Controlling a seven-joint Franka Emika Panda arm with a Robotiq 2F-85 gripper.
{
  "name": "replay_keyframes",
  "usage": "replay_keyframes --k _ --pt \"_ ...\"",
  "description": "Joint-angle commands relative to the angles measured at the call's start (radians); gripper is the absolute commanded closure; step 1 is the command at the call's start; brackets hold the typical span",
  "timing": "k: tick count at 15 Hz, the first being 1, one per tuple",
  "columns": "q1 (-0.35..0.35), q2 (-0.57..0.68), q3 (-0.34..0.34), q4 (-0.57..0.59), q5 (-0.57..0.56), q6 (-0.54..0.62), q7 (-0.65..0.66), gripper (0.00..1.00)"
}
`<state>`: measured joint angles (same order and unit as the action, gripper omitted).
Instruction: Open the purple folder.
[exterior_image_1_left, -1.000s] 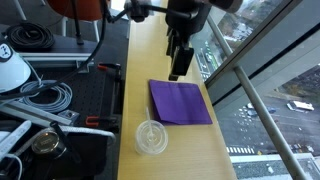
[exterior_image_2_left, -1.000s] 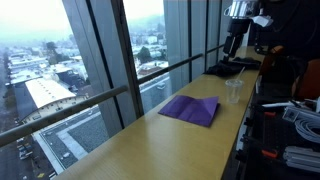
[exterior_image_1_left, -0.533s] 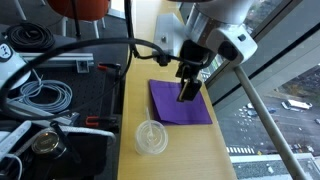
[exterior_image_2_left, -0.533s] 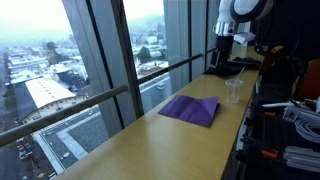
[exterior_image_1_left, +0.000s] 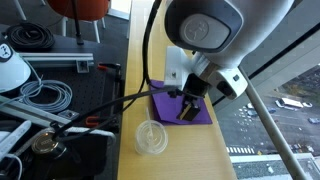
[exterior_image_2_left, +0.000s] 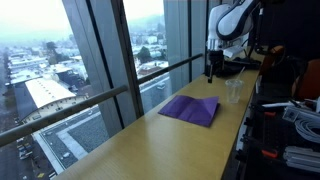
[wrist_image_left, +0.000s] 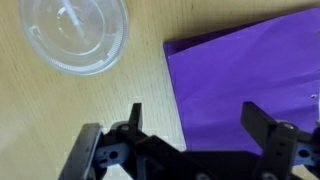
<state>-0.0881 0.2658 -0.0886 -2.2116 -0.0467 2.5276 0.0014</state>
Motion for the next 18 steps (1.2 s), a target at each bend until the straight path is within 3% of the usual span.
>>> replay_keyframes --k 1,18 --pt "-0.036 0.078 0.000 0.070 0.030 -0.033 -0.059 0.00" --pt "-0.121 0.243 0.067 0.187 0.197 -0.148 -0.215 0.00"
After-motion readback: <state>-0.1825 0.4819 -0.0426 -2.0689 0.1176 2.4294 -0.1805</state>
